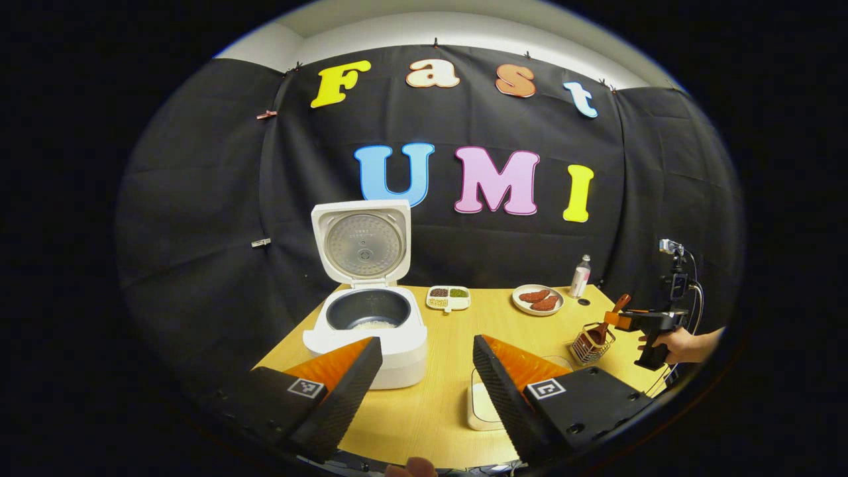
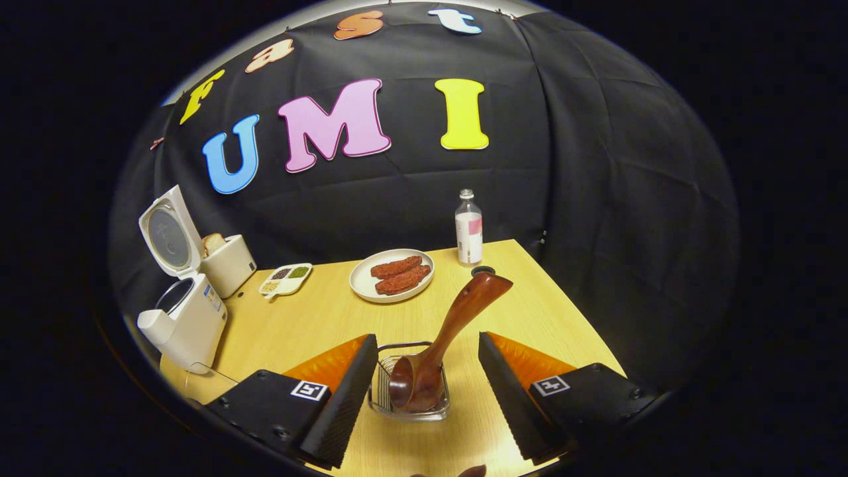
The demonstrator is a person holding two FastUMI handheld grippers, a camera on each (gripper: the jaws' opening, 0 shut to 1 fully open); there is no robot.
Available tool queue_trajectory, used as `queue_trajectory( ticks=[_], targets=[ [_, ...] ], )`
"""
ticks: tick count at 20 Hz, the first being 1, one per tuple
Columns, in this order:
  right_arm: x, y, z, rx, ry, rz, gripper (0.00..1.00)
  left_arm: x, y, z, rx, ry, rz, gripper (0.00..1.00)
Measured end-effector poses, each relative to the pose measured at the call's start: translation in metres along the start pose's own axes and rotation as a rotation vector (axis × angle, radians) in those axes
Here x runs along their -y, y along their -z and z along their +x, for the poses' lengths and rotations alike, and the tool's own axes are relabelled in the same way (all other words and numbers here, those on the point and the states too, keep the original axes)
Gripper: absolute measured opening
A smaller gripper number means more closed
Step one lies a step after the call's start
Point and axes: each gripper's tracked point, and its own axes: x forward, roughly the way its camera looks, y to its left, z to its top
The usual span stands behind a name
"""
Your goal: Close the left gripper, press the button to open the rice cooker; take a wooden spoon from the chopstick holder with the right hand, scoop a spoonful of rice and pour it into the rice cooker, then put the wooden spoon back into the chopstick holder.
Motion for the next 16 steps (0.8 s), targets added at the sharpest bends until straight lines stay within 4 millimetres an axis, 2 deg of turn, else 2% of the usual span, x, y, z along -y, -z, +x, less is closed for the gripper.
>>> queue_trajectory(
  ticks=[2,5,7,8,9,10,12,14,15,16],
  targets=[
    [0.001,0.009,0.014,-0.026,-0.007,0.011,0.93,-0.002,0.005,-0.002,-0.018,-0.013,-0.009,0.95],
    [0.002,0.022,0.03,-0.068,-0.013,0.035,0.83,-0.004,0.008,-0.004,-0.038,-0.035,-0.02,0.95],
    [0.007,0.024,0.035,-0.076,0.006,0.059,0.74,-0.005,0.01,-0.005,-0.046,-0.044,-0.023,0.95],
    [0.011,0.022,0.037,-0.073,0.019,0.065,0.63,-0.005,0.012,-0.006,-0.05,-0.049,-0.022,0.95],
    [0.012,0.02,0.037,-0.068,0.023,0.075,0.63,-0.005,0.012,-0.006,-0.053,-0.051,-0.021,0.95],
    [0.011,0.018,0.033,-0.061,0.026,0.073,0.48,-0.006,0.013,-0.006,-0.055,-0.052,-0.022,0.95],
    [0.006,0.018,0.035,-0.064,0.016,0.058,0.34,-0.005,0.015,-0.006,-0.062,-0.053,-0.027,0.95],
    [0.005,0.015,0.034,-0.057,0.005,0.059,0.27,-0.003,0.016,-0.005,-0.063,-0.05,-0.028,0.95],
    [0.003,0.013,0.033,-0.052,-0.007,0.071,0.27,-0.004,0.015,-0.004,-0.063,-0.05,-0.025,0.95],
    [-0.002,0.015,0.031,-0.06,-0.019,0.074,0.16,-0.004,0.016,-0.004,-0.063,-0.05,-0.022,0.95]
  ],
)
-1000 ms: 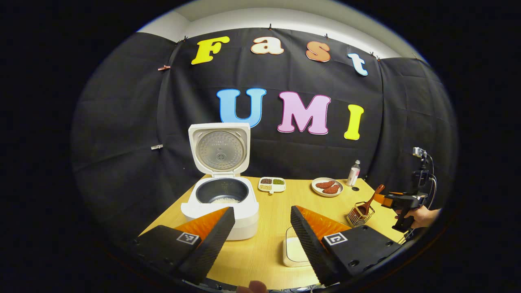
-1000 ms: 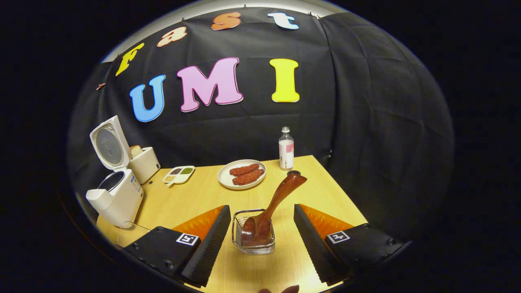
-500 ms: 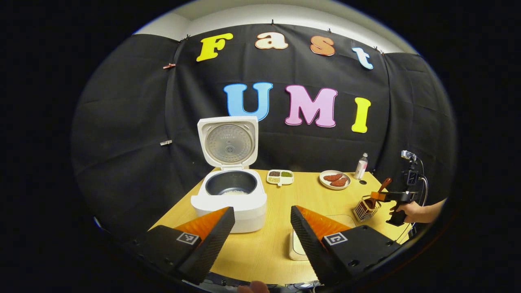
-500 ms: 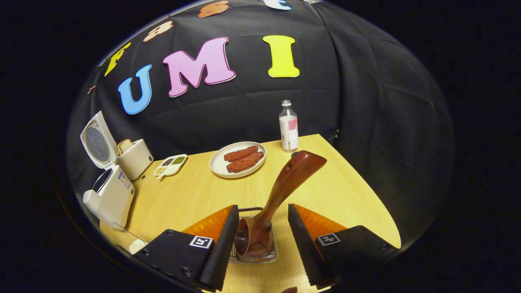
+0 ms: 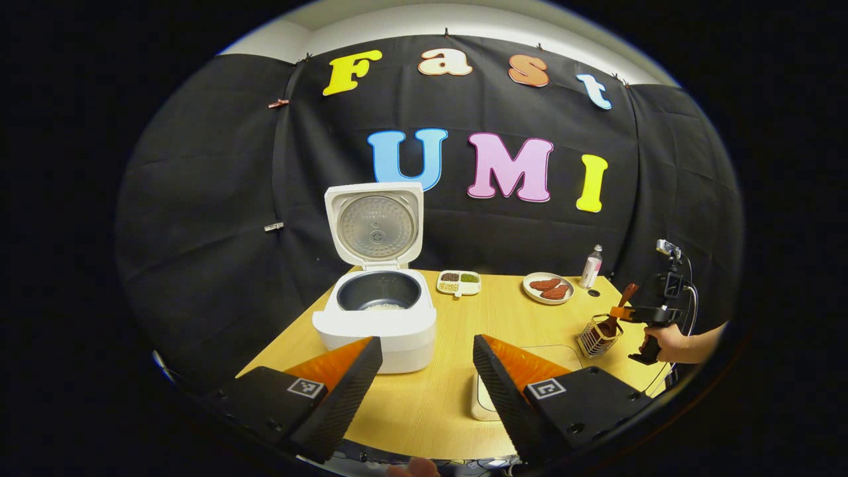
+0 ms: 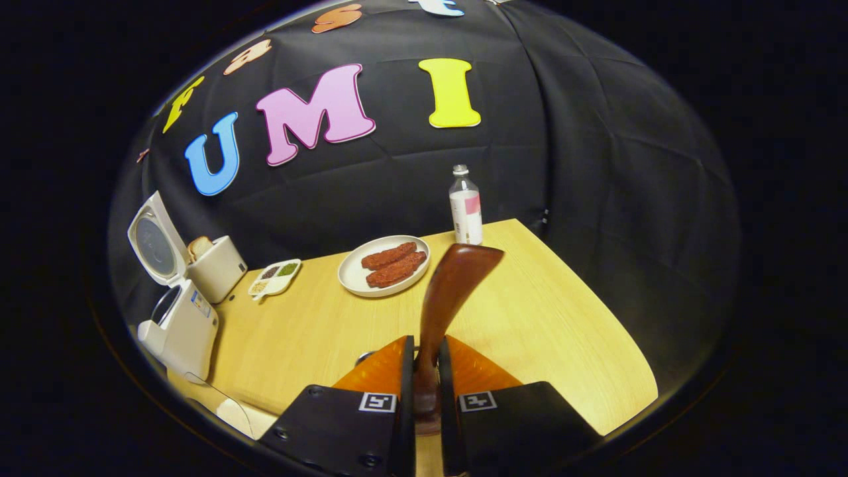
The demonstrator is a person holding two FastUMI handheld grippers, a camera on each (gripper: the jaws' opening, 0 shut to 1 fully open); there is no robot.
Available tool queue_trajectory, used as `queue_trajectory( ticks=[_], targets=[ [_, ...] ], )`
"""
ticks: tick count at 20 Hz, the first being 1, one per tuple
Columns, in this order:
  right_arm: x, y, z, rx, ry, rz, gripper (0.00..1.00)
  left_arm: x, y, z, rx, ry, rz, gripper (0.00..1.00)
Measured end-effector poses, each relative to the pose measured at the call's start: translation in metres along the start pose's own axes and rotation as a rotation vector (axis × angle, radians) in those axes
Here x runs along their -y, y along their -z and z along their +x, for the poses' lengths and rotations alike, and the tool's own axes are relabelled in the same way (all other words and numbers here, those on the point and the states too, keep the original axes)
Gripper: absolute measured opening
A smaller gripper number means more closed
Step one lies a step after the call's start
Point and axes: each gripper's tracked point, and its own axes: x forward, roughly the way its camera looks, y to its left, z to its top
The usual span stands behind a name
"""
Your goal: Close the left gripper, press the button to open the rice cooker; take a wooden spoon from the chopstick holder with the right hand, scoop a spoonful of rice and pour it into the rice cooker, then put the wooden spoon back into the chopstick holder.
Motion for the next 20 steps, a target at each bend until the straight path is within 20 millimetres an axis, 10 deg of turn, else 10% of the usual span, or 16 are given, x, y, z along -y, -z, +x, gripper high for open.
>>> queue_trajectory(
  ticks=[13,20],
  targets=[
    [-0.003,-0.053,-0.037,0.101,-0.03,0.067,0.08,-0.01,-0.001,-0.009,0.013,-0.005,-0.024,0.95],
    [-0.041,-0.097,-0.098,0.221,-0.1,0.08,0.08,-0.023,0.001,-0.013,0.023,-0.008,-0.048,0.95]
  ],
)
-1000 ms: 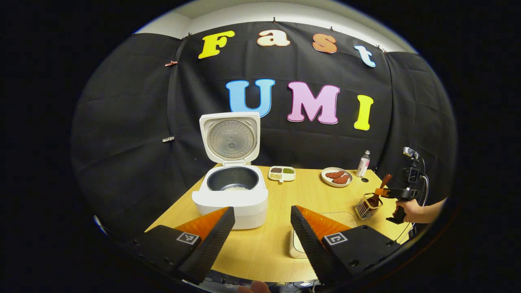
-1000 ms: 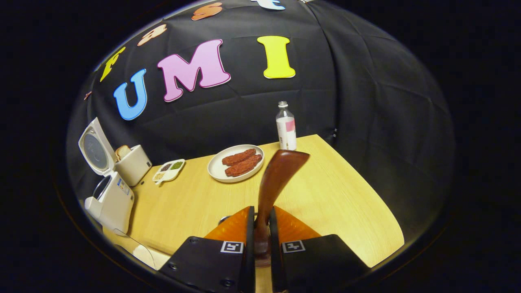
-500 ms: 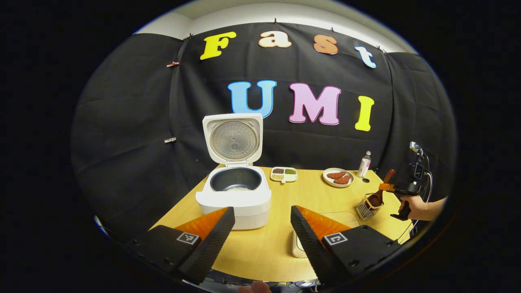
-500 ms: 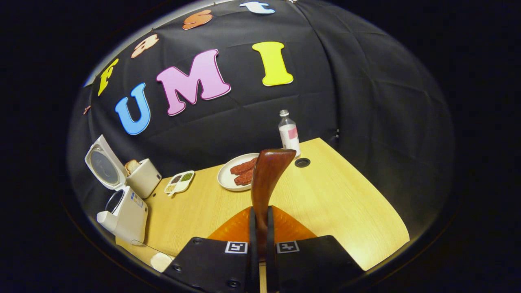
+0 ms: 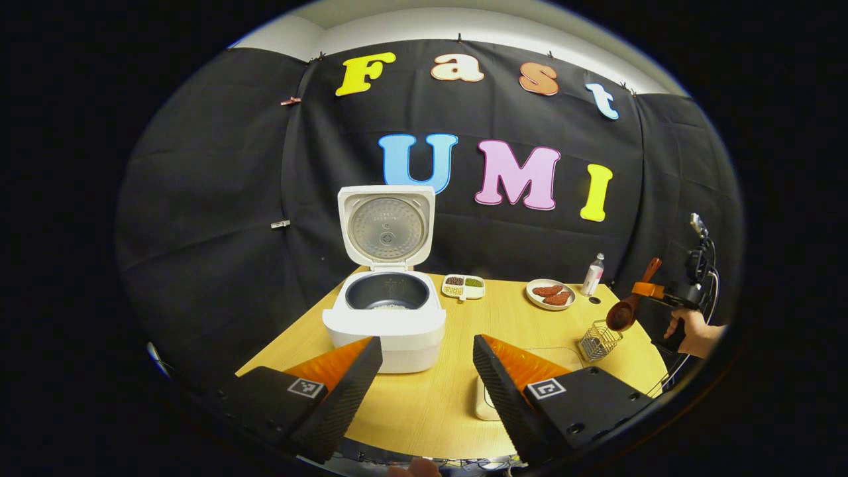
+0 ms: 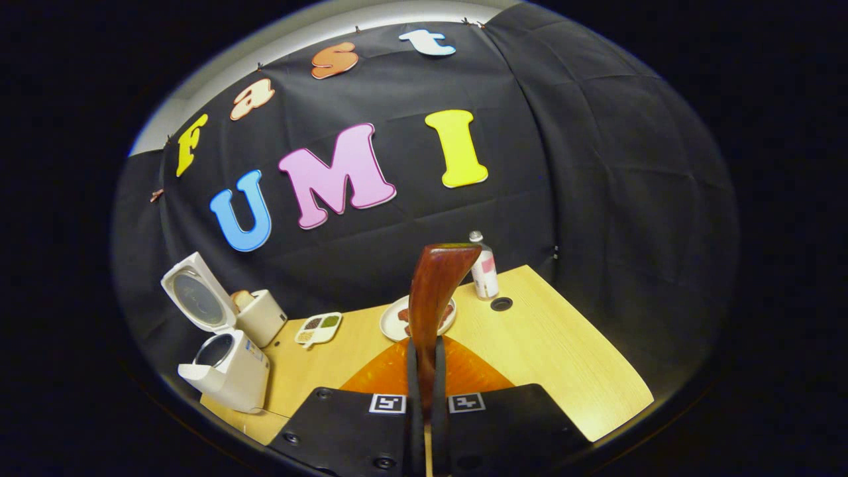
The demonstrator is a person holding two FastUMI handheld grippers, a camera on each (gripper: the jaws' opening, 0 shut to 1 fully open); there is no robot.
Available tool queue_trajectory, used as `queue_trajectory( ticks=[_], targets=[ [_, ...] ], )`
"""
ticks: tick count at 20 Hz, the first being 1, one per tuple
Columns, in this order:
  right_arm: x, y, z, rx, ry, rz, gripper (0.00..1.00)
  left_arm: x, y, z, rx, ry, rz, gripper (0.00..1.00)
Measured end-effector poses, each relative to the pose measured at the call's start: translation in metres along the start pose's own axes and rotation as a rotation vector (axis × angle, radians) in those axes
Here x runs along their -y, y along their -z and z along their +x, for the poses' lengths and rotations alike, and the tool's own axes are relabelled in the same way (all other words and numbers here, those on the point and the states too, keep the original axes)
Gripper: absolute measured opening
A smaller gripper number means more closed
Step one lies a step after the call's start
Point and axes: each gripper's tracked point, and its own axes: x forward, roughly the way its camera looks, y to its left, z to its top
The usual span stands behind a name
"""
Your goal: Close the left gripper, press the button to open the rice cooker; take a wooden spoon from the chopstick holder with the right hand, scoop a spoonful of rice and pour it into the rice cooker, then put the wooden spoon back into the chopstick holder.
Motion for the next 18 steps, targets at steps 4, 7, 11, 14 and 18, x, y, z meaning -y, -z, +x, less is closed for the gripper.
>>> queue_trajectory(
  ticks=[4,7,11,14,18],
  targets=[
    [-0.059,-0.002,-0.038,0.018,-0.099,-0.033,0.08,-0.011,0.004,0.002,0.001,0.0,-0.014,0.95],
    [-0.106,0.02,-0.058,-0.005,-0.163,-0.128,0.08,-0.019,0.004,0.003,0.009,0.008,-0.008,0.95],
    [-0.156,0.071,-0.076,-0.071,-0.212,-0.271,0.08,-0.029,0.005,0.004,0.016,0.032,0.02,0.95],
    [-0.176,0.111,-0.077,-0.118,-0.195,-0.418,0.08,-0.037,0.006,0.003,0.023,0.061,0.045,0.95],
    [-0.181,0.169,-0.064,-0.202,-0.137,-0.601,0.09,-0.048,0.01,0.0,0.022,0.094,0.043,0.95]
  ],
)
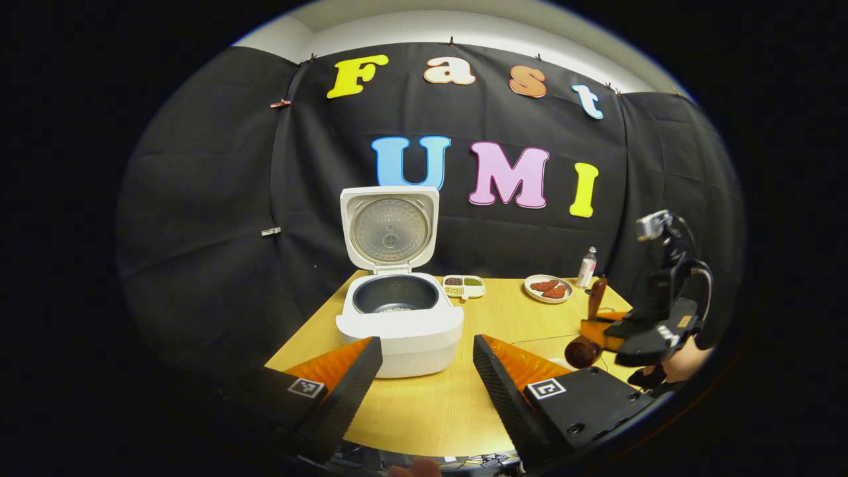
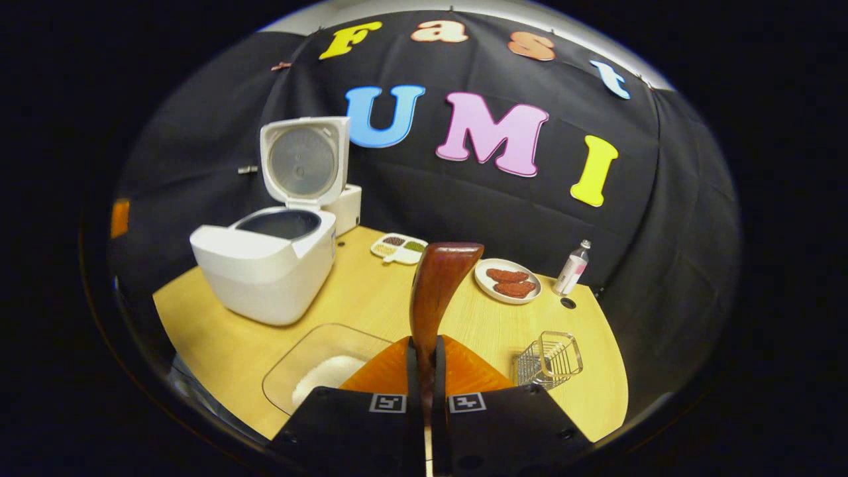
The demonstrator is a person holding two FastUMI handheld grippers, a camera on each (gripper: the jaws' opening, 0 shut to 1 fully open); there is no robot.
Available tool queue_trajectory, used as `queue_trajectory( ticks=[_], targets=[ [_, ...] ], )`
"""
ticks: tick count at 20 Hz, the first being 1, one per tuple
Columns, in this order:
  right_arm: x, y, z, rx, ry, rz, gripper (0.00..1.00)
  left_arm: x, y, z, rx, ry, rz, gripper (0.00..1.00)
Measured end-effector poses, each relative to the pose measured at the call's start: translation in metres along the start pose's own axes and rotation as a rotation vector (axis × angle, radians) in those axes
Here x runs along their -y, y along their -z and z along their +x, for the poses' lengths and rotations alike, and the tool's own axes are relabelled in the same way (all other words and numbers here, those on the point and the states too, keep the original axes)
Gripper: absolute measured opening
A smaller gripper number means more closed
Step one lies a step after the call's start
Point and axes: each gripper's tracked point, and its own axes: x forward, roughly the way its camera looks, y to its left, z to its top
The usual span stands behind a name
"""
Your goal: Close the left gripper, press the button to open the rice cooker; take a wooden spoon from the chopstick holder with the right hand, scoop a spoonful of rice and pour it into the rice cooker, then put the wooden spoon back into the chopstick holder.
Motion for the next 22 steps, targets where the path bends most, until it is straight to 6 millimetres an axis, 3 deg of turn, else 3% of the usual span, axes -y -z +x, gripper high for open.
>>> queue_trajectory(
  ticks=[6,10,15,22],
  targets=[
    [-0.013,0.053,0.024,-0.156,0.072,-0.061,0.09,-0.02,0.004,-0.005,-0.009,-0.007,-0.012,0.95],
    [-0.026,0.053,0.031,-0.175,0.046,0.033,0.09,-0.027,0.003,-0.004,-0.009,-0.019,-0.01,0.95],
    [-0.046,0.051,0.036,-0.191,-0.012,0.337,0.08,-0.034,0.001,-0.001,-0.005,-0.028,-0.01,0.95],
    [-0.041,0.053,0.035,-0.211,-0.029,0.666,0.09,-0.039,-0.002,0.001,0.002,-0.034,-0.001,0.95]
  ],
)
